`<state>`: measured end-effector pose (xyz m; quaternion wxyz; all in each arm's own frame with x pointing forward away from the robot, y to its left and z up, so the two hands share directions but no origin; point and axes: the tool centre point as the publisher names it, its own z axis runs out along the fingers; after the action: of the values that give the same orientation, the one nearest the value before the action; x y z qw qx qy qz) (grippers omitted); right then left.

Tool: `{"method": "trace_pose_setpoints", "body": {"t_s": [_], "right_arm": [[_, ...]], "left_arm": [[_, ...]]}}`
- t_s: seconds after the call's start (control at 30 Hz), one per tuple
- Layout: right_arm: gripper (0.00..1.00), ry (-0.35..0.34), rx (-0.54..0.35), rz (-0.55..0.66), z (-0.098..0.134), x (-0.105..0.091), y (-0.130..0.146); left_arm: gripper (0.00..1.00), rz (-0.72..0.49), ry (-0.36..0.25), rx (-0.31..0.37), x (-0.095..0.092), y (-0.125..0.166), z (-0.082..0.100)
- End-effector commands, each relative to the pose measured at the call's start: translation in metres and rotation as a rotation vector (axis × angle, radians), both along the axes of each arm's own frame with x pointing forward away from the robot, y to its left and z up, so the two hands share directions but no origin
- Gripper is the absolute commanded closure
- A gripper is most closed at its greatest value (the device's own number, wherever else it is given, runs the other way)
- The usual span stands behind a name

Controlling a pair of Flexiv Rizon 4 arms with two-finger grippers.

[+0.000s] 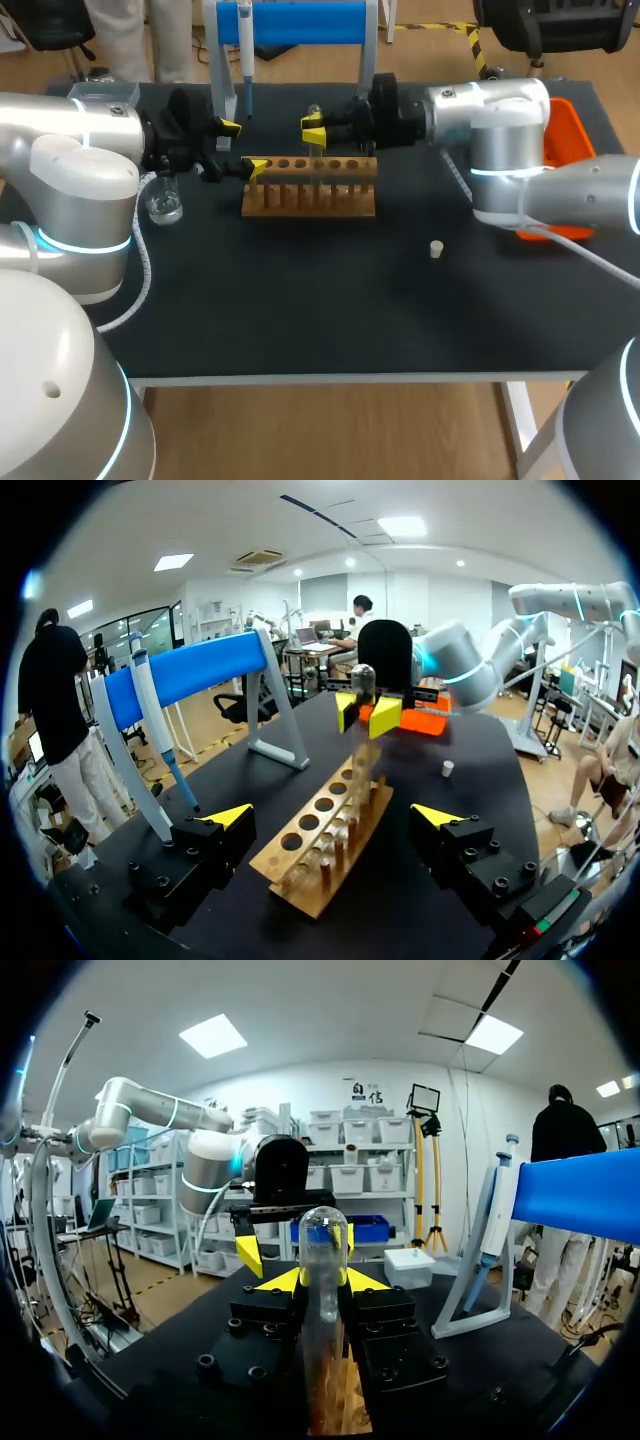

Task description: Invert the test tube, pick up the pipette, mount the tip to pipette, aspirate from beaker and dispense into the tube, eject the tip, return the pipette, and cap with the stopper.

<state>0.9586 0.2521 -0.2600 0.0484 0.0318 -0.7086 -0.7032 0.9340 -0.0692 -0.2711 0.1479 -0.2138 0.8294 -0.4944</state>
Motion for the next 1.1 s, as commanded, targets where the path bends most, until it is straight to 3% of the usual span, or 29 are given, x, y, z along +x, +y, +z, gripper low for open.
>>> {"method": "trace_pose_setpoints", "body": {"t_s": [0.03, 1.1], "right_arm": [[1.0, -0.001, -0.003, -0.009, 0.006, -0.002, -0.002], [1.0, -0.03, 0.017, -0.03, 0.041, -0.008, -0.004]], "left_arm": [[0.0, -0.001, 0.003, 0.002, 0.001, 0.0, 0.0], [0.0, -0.001, 0.003, 0.002, 0.001, 0.0, 0.0]]}}
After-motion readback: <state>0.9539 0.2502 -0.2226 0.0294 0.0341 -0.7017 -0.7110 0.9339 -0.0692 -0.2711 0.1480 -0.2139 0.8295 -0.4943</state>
